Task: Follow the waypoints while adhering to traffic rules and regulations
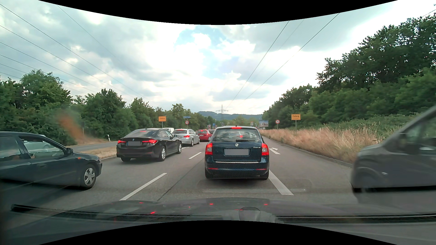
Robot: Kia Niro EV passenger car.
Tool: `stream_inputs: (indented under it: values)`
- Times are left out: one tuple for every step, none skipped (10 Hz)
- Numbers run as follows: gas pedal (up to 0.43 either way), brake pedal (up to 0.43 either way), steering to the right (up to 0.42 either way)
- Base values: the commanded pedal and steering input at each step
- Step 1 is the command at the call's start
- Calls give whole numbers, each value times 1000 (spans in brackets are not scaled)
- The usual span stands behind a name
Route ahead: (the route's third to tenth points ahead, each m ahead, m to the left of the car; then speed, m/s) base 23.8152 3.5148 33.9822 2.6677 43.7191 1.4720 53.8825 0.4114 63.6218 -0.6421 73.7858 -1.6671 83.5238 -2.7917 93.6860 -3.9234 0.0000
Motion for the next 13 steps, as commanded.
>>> stream_inputs:
  values:
    - [0, 287, 3]
    - [0, 287, 3]
    - [0, 287, 3]
    - [0, 287, 3]
    - [0, 287, 3]
    - [0, 287, 3]
    - [0, 287, 3]
    - [0, 287, 3]
    - [0, 287, 3]
    - [0, 287, 3]
    - [0, 287, 3]
    - [0, 287, 3]
    - [0, 287, 3]
